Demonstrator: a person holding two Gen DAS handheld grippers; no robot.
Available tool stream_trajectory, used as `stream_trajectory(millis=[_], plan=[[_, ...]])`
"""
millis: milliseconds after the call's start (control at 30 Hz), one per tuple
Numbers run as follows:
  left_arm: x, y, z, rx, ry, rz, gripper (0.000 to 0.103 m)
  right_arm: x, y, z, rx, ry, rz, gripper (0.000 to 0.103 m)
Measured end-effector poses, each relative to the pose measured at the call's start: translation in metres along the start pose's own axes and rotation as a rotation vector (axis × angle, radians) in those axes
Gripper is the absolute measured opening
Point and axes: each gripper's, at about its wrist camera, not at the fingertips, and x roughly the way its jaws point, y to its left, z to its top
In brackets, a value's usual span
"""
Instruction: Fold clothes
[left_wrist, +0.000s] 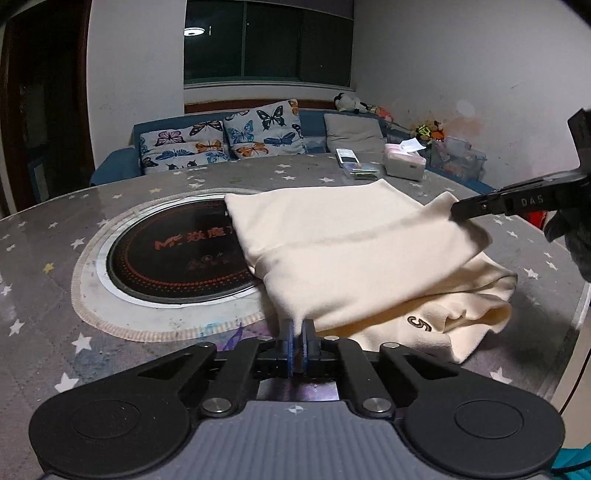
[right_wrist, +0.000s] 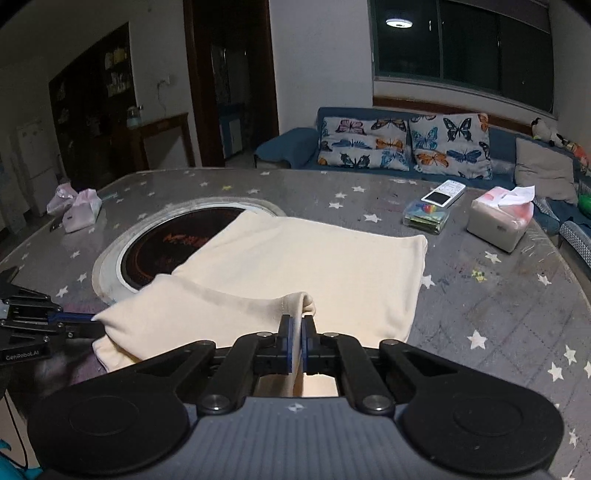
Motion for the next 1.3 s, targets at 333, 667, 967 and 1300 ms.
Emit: stream_trajectory(millis=[333,667,967,1300], plan=[[-0.010,0.016,0.026,-0.043,-0.008,-0.035,0.009,0.012,-0.013,-0.008,0.016,0.040,-0.029,0.008],[0.057,0.004,0.068,-0.029,-0.008,-0.061,0.009,0.031,0.002,-0.005,-0.050,0.044,0.049,0.008],[0.077,0.007,0.055,-0.014,0.041,-0.024,0.010,0.029,-0.005,-0.012,-0.025,0.041,0.013,0.022],[0.079,0.010,0.053,-0.021,0.041,0.005,0.010,0.030,-0.011,-0.011,0.007,0.020,0.000,0.004]])
